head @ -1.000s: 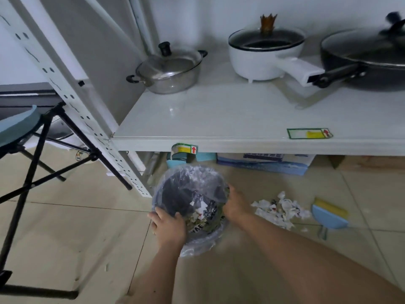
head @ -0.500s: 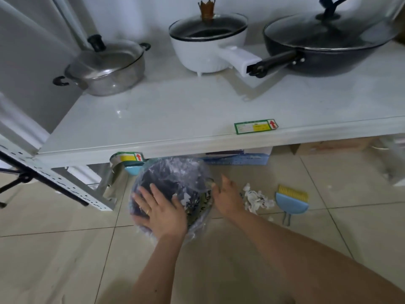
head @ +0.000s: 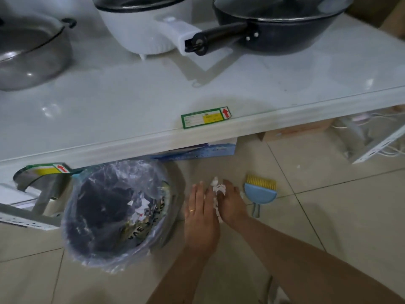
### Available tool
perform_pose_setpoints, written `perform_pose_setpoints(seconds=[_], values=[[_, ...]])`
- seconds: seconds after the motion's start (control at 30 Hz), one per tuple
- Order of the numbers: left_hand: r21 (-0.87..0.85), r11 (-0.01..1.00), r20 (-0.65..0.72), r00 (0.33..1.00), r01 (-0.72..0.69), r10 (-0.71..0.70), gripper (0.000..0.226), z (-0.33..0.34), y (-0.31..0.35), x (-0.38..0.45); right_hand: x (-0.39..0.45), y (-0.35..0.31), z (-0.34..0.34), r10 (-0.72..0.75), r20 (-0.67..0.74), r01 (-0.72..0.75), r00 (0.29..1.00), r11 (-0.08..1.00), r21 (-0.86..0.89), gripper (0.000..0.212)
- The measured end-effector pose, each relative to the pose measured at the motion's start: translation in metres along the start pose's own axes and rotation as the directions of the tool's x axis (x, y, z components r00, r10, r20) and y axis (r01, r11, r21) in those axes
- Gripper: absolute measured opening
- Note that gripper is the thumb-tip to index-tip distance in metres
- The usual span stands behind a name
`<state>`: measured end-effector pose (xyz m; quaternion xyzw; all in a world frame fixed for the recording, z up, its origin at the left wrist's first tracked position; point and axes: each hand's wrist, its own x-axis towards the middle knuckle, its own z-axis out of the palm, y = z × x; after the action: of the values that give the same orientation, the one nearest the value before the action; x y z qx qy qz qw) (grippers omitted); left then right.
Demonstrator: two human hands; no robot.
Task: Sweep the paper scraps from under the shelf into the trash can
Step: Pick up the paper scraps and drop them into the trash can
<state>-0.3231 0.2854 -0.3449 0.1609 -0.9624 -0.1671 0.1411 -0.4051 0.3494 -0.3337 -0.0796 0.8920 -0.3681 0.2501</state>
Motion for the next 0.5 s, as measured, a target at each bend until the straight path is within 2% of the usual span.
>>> perform_pose_setpoints(seconds=[0.1,0.23,0.3,0.4,0.5], values=[[-0.084,0.992,0.03,0.996,0.092,-0.089,0.049,0.028,-0.008,0.0,0.016,0.021,0.003,0.054,0.02,-0.053,0.998,0.998,-0.033,0.049],[-0.133,0.963,0.242,0.95,0.234,-0.197,0.056,0.061,-0.02,0.002,0.037,0.046,0.009,0.148,0.048,-0.144,0.988,0.986,-0.082,0.054],[-0.138,0.941,0.336,0.909,0.308,-0.248,0.063,0.069,-0.024,0.004,0.047,0.059,0.015,0.165,0.051,-0.158,0.985,0.981,-0.113,0.055],[-0.105,0.911,0.531,0.797,0.399,-0.288,0.081,0.083,-0.036,0.011,0.062,0.073,0.024,0.179,0.061,-0.163,0.982,0.964,-0.211,0.06],[-0.055,0.884,0.598,0.725,0.464,-0.343,0.102,0.094,-0.043,0.021,0.076,0.082,0.026,0.222,0.127,-0.175,0.967,0.936,-0.307,0.078]])
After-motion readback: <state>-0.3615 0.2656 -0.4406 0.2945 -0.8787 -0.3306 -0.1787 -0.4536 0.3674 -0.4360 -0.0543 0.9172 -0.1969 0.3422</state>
